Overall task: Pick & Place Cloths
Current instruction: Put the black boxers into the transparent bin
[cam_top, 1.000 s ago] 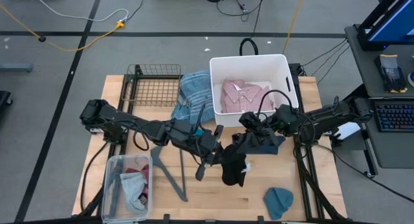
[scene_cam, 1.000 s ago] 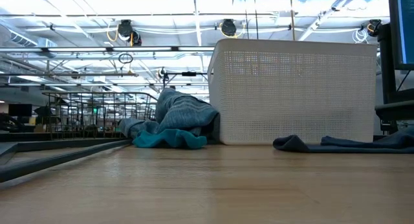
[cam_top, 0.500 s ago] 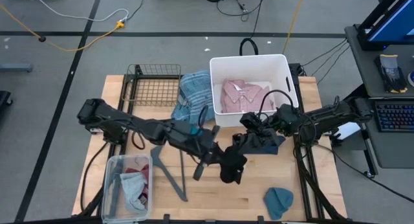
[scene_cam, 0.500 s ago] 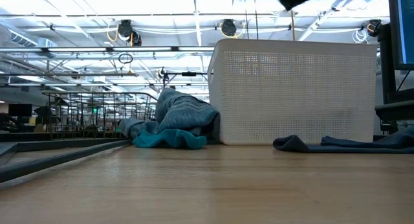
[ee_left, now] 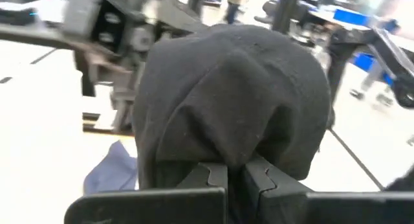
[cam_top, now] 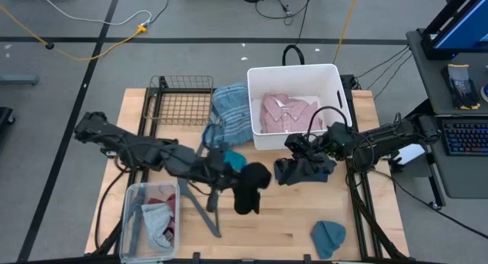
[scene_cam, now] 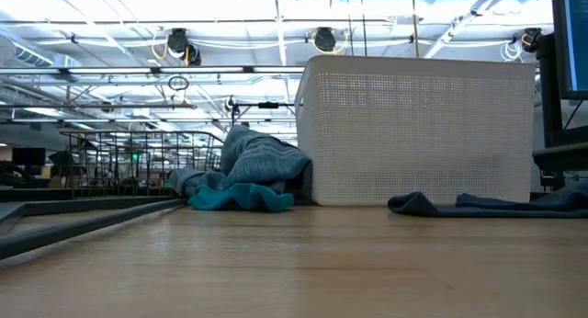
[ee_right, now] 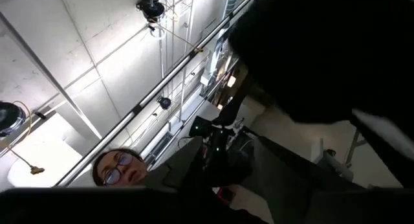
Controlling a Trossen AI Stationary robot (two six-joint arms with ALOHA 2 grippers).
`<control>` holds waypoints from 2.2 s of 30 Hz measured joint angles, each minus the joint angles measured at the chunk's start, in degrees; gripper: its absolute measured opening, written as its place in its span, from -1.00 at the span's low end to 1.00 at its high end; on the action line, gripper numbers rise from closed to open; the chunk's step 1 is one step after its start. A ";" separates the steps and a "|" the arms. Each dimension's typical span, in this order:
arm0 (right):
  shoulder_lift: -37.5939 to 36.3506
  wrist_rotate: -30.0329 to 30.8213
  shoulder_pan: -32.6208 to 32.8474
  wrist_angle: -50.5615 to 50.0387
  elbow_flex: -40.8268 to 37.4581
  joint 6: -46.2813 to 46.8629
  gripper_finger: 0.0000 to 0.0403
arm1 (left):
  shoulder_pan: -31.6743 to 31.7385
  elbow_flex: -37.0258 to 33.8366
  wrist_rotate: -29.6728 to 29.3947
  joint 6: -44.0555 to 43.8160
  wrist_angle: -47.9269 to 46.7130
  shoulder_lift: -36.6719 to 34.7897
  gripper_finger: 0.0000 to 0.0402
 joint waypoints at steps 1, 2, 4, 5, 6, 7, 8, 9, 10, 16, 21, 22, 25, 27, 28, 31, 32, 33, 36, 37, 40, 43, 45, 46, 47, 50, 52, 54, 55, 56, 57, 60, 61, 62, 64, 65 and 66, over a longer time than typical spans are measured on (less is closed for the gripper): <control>0.00 -0.39 0.00 -0.02 0.00 0.00 -0.30 | -0.67 0.00 -2.21 -0.76 -1.06 -0.78 -1.00; 0.00 -1.45 0.00 -0.04 0.00 -0.02 -0.28 | -1.38 0.00 -4.37 -1.81 -1.79 -1.56 -1.00; 0.00 -2.98 0.00 -0.06 0.00 -0.38 -0.24 | -2.81 0.00 -8.53 -4.30 -3.45 -3.00 -1.00; 0.00 -3.26 0.00 -0.08 0.00 -0.86 -0.23 | -3.44 0.00 -10.67 -5.85 -4.49 -3.56 -1.00; 0.00 -3.99 0.00 -0.08 0.00 -1.54 -0.22 | -4.15 0.00 -12.77 -7.54 -5.45 -4.09 -1.00; 0.00 -4.51 0.00 -0.10 0.00 -2.01 -0.21 | -4.87 0.00 -14.61 -9.39 -6.65 -4.65 -1.00; 0.00 -5.00 0.00 -0.09 0.00 -2.48 -0.21 | -5.51 0.00 -16.35 -11.31 -8.00 -5.12 -1.00; 0.00 -5.93 0.00 -0.08 0.00 -3.11 -0.21 | -6.10 0.00 -17.95 -13.17 -9.06 -5.65 -1.00; 0.00 -6.63 0.00 -0.08 0.00 -3.76 -0.21 | -6.68 0.00 -19.25 -15.24 -10.22 -6.17 -1.00; -0.01 -15.27 -0.74 -0.10 0.00 -9.40 -0.24 | -9.38 0.00 -22.12 -29.22 -17.29 -8.40 -1.00; -0.02 -22.09 -2.26 -0.13 0.00 -15.69 -0.29 | -11.38 0.00 -22.27 -41.89 -22.94 -10.03 -1.00; -0.02 -22.83 -2.56 -0.14 0.00 -16.96 -0.30 | -11.79 0.00 -22.27 -44.40 -24.37 -10.39 -1.00; -0.04 -24.72 -3.58 -0.50 0.00 -21.45 -0.35 | -13.09 0.00 -22.27 -51.40 -28.52 -11.51 -1.00; -0.04 -25.27 -4.33 -1.03 0.00 -24.58 -0.40 | -14.11 0.00 -22.27 -55.39 -30.90 -12.29 -1.00; -0.04 -25.23 -4.64 -1.60 0.00 -26.46 -0.42 | -14.58 0.00 -22.25 -56.96 -31.88 -12.68 -1.00; -0.04 -25.06 -5.71 -4.40 0.00 -32.59 -0.53 | -15.63 0.00 -22.23 -60.65 -34.45 -13.86 -1.00; -0.04 -24.67 -6.07 -5.78 0.00 -34.57 -0.57 | -15.98 0.00 -22.23 -61.74 -35.17 -14.26 -1.00; -0.04 -23.86 -6.45 -7.20 0.00 -36.43 -0.62 | -16.23 0.00 -22.20 -62.67 -35.76 -14.71 -1.00; -0.04 -22.03 -7.54 -10.94 0.01 -41.40 -0.77 | -16.98 1.30 -22.19 -65.36 -39.30 -15.71 -1.00; -0.04 -21.73 -7.81 -11.80 0.02 -42.81 -0.82 | -17.22 2.67 -22.11 -66.32 -41.37 -15.74 -1.00; -0.04 -20.31 -8.37 -13.69 0.02 -46.58 -0.96 | -17.75 7.82 -20.54 -69.38 -49.12 -15.53 -1.00; -0.04 -17.28 -8.35 -14.79 0.02 -49.92 -0.97 | -17.89 13.01 -19.07 -72.34 -56.35 -14.73 -1.00; -0.22 -14.31 -8.34 -16.78 0.04 -52.06 -0.97 | -17.89 15.83 -17.39 -74.28 -60.69 -13.95 -1.00; -0.32 -12.81 -8.35 -18.25 0.04 -53.30 -0.97 | -17.89 17.06 -16.23 -75.55 -62.74 -13.56 -1.00; -0.40 -11.22 -8.35 -19.71 0.04 -54.64 -0.99 | -17.85 18.03 -14.94 -76.79 -64.73 -13.23 -1.00; -1.40 -5.69 -8.35 -25.32 0.04 -58.49 -0.99 | -17.87 20.31 -9.42 -80.85 -70.54 -12.15 -1.00; -2.28 -1.45 -8.24 -28.46 0.07 -60.58 -0.99 | -17.93 21.24 -5.37 -83.16 -74.37 -11.40 -1.00; -3.21 1.74 -7.99 -31.23 0.06 -62.07 -1.00 | -18.15 21.51 -1.55 -85.34 -77.59 -10.95 -1.00; -3.67 3.48 -7.81 -32.23 0.07 -62.71 -1.00 | -18.50 21.51 0.17 -86.50 -79.06 -10.93 -1.00; -4.17 4.96 -7.48 -33.19 0.04 -63.20 -0.99 | -18.95 21.52 1.69 -87.64 -80.13 -10.86 -1.00; -4.69 6.57 -7.09 -33.97 0.05 -63.52 -0.99 | -19.47 21.53 3.04 -88.39 -80.31 -10.70 -1.00; -6.27 10.52 -5.84 -36.61 0.04 -65.27 -1.00 | -21.01 21.57 4.00 -89.30 -79.84 -10.48 -1.00; -6.84 11.82 -5.32 -37.60 0.07 -65.90 -1.00 | -21.76 21.57 4.12 -90.18 -79.85 -10.36 -1.00; -7.55 13.02 -4.84 -38.83 0.05 -66.21 -0.99 | -22.36 21.57 4.31 -90.88 -79.89 -10.30 -1.00; -8.62 15.63 -4.03 -40.64 0.06 -66.37 -1.00 | -23.37 21.57 5.82 -92.95 -79.89 -10.16 -1.00; -9.24 16.65 -3.66 -41.71 0.07 -66.51 -1.00 | -23.92 21.57 6.65 -94.14 -79.89 -9.89 -1.00; -9.82 17.56 -3.25 -42.90 0.05 -66.54 -1.00 | -24.42 21.57 7.44 -95.06 -79.90 -9.57 -1.00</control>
